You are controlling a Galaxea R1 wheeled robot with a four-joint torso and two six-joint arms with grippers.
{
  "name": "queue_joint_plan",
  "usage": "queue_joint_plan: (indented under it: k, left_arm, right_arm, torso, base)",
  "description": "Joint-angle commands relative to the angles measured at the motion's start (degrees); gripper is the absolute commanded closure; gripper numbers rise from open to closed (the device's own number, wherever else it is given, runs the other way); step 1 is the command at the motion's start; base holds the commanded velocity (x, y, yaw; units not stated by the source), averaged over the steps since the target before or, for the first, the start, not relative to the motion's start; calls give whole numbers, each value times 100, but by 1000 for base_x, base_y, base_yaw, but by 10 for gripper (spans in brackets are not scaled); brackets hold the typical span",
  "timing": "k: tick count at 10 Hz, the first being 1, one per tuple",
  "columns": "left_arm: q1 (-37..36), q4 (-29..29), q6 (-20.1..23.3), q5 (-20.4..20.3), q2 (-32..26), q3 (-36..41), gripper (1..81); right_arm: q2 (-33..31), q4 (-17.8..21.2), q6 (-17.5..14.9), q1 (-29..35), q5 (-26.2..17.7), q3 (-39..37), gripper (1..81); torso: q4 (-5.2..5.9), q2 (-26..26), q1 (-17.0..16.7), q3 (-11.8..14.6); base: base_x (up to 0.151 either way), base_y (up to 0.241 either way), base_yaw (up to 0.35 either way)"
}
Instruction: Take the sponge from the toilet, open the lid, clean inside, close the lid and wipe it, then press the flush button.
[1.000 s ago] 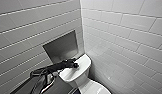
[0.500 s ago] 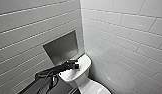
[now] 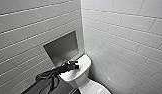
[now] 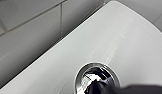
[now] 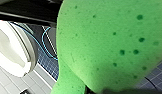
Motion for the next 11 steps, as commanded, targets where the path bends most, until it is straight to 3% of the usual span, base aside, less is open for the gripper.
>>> queue_joint_plan:
  k: [1, 5, 7, 11]
  left_arm:
    - [-625, -35, 5, 629, 105, 38, 811]
    - [-1064, -605, -21, 955, -183, 677, 811]
    - [-1188, -932, -21, 955, -703, 1576, 811]
    - [-1443, -914, -267, 955, -1810, 3079, 811]
  right_arm:
    - [57, -99, -24, -129, -367, 96, 811]
    - [56, -90, -24, -129, -367, 96, 811]
    - [57, -90, -24, -120, -367, 96, 811]
    - [57, -90, -24, -111, -367, 105, 811]
  torso:
    - [0, 0, 0, 0]
    - [0, 0, 2, 0]
    - [0, 2, 5, 0]
    - [0, 2, 5, -2]
  base:
    - [0, 0, 0]
    - [0, 0, 0]
    - [0, 0, 0]
    - [0, 0, 0]
